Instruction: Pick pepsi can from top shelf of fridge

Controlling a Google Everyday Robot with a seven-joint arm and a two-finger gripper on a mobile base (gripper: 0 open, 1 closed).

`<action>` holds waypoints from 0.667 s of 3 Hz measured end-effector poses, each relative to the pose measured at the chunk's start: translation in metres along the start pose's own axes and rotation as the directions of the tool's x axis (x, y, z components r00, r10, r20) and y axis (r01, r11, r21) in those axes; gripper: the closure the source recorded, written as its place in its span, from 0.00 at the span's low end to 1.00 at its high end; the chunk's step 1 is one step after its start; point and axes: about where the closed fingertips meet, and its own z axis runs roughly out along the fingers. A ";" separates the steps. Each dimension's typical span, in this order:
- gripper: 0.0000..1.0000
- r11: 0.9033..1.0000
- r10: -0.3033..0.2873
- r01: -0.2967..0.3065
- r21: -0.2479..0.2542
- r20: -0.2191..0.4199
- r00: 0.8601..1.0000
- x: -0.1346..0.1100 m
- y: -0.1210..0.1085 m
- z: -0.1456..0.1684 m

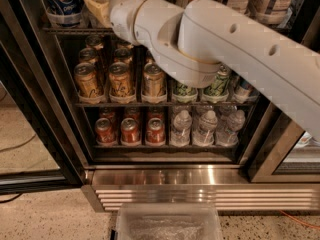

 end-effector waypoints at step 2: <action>1.00 1.000 -0.028 0.025 0.017 0.161 0.986 -0.069 -0.041 -0.014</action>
Offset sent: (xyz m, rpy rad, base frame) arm -0.0033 -0.0420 0.1094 0.1404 -0.1899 0.0470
